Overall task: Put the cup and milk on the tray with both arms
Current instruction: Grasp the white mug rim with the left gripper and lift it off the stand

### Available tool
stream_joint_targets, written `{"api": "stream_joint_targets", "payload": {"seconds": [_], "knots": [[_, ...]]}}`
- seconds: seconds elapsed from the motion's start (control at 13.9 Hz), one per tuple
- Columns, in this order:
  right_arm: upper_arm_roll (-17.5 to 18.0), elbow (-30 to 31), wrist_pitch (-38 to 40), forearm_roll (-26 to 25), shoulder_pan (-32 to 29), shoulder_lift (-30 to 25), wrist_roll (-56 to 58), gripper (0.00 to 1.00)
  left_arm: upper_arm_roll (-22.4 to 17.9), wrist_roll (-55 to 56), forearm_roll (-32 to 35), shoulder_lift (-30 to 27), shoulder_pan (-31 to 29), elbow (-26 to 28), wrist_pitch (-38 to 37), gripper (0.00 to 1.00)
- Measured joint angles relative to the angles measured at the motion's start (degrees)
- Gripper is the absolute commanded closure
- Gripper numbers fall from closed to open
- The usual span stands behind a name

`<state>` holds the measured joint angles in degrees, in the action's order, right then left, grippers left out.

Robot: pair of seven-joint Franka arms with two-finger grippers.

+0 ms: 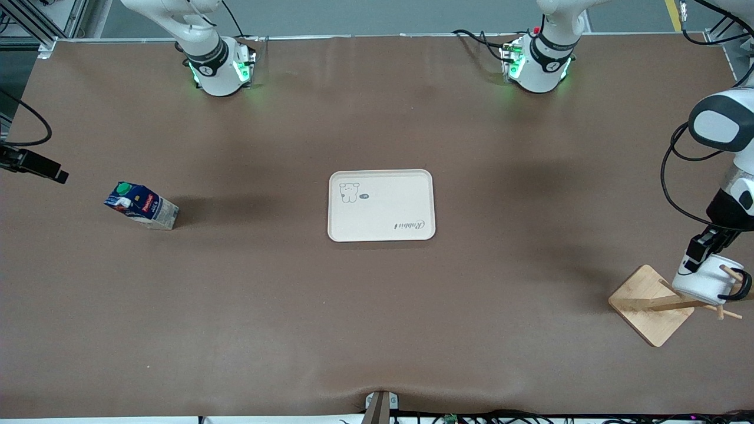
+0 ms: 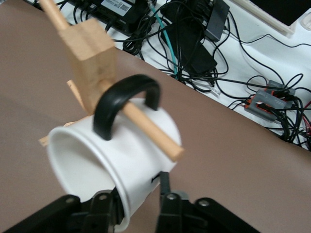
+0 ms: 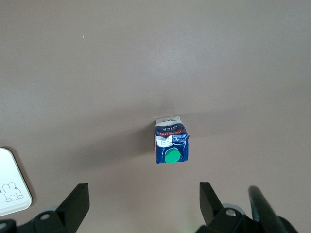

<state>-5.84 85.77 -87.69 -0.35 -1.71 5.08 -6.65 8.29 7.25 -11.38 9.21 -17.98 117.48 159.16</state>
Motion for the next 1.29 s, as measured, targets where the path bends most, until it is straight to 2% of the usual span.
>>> {"api": "stream_joint_targets", "payload": {"seconds": [0.07, 0.72, 1.01, 1.29], "knots": [[0.00, -0.01, -0.23, 0.01, 0.00, 0.01, 0.00, 0.00, 0.31, 0.00, 0.00, 0.01, 0.06, -0.04, 0.00, 1.00], [-0.03, 0.00, -0.87, 2.42, -0.26, 2.60, -0.08, 0.00, 2.59, -0.03, 0.00, -0.37, -0.10, -1.37, -1.06, 1.00], [0.06, -0.08, -0.98, 2.43, -0.12, 3.05, -0.08, 0.00, 4.32, 0.24, 0.00, -2.71, -0.17, -3.51, -10.64, 1.00], [0.07, 0.10, -0.84, 2.43, -0.19, 3.57, -0.09, 0.00, 9.96, 8.64, 0.00, -3.87, 0.04, -5.63, -16.44, 1.00]]}}
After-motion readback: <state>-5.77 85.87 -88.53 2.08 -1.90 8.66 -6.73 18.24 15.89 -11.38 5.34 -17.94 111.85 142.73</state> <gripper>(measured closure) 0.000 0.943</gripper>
